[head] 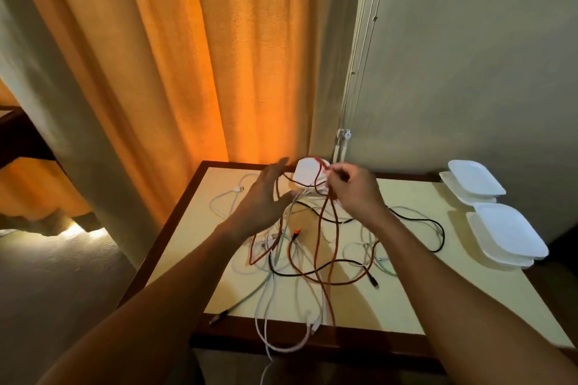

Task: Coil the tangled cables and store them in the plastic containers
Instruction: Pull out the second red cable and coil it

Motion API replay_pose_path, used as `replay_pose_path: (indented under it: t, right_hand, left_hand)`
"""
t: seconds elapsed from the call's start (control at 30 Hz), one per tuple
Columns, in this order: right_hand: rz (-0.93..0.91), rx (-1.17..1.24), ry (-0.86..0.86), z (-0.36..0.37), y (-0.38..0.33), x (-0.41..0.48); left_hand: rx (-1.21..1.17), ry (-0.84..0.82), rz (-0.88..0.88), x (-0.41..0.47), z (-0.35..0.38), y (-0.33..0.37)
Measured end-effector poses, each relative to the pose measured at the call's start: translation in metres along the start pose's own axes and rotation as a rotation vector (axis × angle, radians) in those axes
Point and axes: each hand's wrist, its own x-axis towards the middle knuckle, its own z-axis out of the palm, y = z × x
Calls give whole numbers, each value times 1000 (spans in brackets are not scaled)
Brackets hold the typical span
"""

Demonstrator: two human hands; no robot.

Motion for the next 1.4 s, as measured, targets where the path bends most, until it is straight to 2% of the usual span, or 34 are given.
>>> replay_pose_path:
  t: [0.07, 0.13, 0.17, 0.27, 0.37, 0.43, 0.53, 0.7, 0.77, 0.87, 0.93, 1.0, 1.07, 1.17, 1.3, 1.33, 1.4]
  right_hand:
    - [-1, 58, 107, -19, -12, 19]
    - [19, 143, 222, -38, -26, 38]
    - [40, 182, 254, -48, -34, 47]
    - [60, 231, 284, -73, -59, 62]
    - [56, 228, 259, -88, -75, 65]
    - [57, 236, 220, -92, -77, 62]
    - [10, 229, 147, -96, -74, 52]
    - [-114, 253, 158, -117, -84, 46]
    - [-166, 357, 144, -132, -98, 43]
    - [-209, 483, 108, -154, -118, 40]
    - [-211, 524, 102, -163, -123, 40]
    - [-204, 521, 133, -168, -121, 43]
    - [-172, 457, 212, -167, -111, 52]
    - [-89, 220, 325, -157, -82, 67]
    - [52, -387, 212, -129, -33, 67]
    - [32, -451, 198, -118, -23, 60]
    - [-27, -367, 151, -95, -11, 38]
  left_hand:
    - [22, 165, -43, -5, 2, -5]
    - [26, 340, 52, -16, 6, -4]
    - [26, 367, 134, -23, 8, -2]
    - [109, 197, 305, -38, 22, 4]
    - [45, 2, 238, -45, 46, 1]
    - [-118, 29, 91, -44, 60, 4]
    - [-255, 179, -73, -26, 67, 13]
    - [-157, 211, -166, 13, 56, 23]
    - [-182, 174, -198, 32, 50, 22]
    - [-221, 27, -217, 63, 47, 27]
    - [-264, -102, -162, 78, 47, 38]
    - [-308, -138, -102, 88, 50, 50]
    - [-442, -93, -165, 87, 54, 64]
    - [-696, -11, -349, 79, 59, 79]
    - [-1039, -17, -480, 77, 53, 92]
    - [-1104, -44, -481, 77, 49, 98]
    - [-1186, -89, -471, 80, 42, 106]
